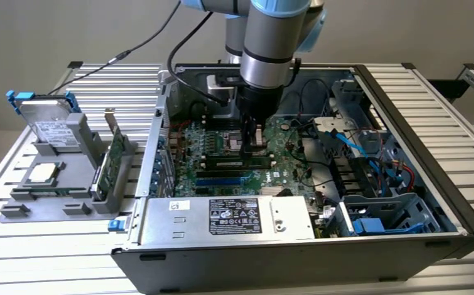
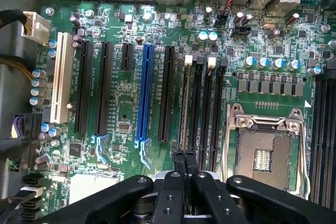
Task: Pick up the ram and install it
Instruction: 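Press down the ram until it locks into place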
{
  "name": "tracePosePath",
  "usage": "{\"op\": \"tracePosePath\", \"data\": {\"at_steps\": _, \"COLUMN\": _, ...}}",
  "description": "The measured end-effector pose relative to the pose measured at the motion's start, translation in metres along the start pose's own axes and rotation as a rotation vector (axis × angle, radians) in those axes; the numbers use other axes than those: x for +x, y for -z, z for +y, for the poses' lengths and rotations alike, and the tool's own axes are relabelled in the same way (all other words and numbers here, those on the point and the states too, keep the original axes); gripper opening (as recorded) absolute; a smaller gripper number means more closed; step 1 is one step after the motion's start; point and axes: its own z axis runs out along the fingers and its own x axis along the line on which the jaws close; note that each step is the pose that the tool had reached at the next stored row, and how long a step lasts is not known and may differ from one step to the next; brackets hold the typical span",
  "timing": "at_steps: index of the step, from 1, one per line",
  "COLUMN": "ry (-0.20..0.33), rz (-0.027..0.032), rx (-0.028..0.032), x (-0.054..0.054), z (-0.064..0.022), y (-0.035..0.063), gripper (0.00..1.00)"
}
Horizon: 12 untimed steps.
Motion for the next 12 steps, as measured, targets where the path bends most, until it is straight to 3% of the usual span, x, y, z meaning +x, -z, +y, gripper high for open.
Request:
{"op": "tracePosePath", "data": {"at_steps": 7, "ry": 0.0, "rz": 0.0046, "rx": -0.0004, "x": -0.0008, "z": -0.0006, "y": -0.0061, "gripper": 0.1}}
{"op": "tracePosePath", "data": {"at_steps": 12, "ry": 0.0, "rz": 0.0022, "rx": -0.0044, "x": -0.001, "z": -0.0003, "y": -0.0016, "gripper": 0.1}}
